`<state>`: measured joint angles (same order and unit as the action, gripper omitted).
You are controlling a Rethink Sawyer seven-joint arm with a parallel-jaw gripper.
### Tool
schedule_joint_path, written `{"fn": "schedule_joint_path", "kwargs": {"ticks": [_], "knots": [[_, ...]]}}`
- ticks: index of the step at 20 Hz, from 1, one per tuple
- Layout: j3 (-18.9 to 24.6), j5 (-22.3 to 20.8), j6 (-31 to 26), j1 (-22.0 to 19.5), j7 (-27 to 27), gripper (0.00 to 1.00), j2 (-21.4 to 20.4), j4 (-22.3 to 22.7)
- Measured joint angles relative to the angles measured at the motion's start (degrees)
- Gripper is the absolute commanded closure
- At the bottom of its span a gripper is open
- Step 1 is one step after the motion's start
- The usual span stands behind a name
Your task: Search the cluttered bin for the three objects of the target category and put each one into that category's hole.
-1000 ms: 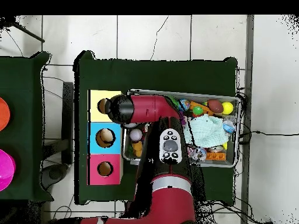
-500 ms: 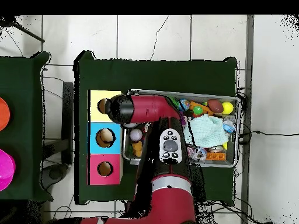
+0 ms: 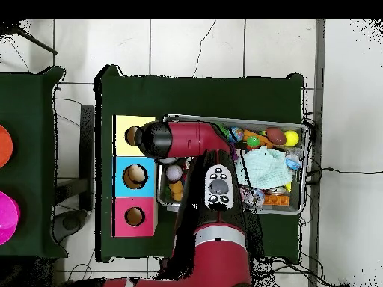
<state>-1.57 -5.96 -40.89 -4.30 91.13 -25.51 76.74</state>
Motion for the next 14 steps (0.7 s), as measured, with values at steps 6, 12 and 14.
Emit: {"fn": "schedule_joint_path", "kwargs": {"ticks": [6, 12, 14], "knots": [[0.0, 0.0, 0.0, 0.0, 0.0, 1.00, 0.0, 0.0], [0.0, 0.0, 0.1, 0.0, 0.0, 1.00, 0.0, 0.0], [0.0, -0.1, 0.9, 0.0, 0.0, 1.00, -0.1, 0.4]]}}
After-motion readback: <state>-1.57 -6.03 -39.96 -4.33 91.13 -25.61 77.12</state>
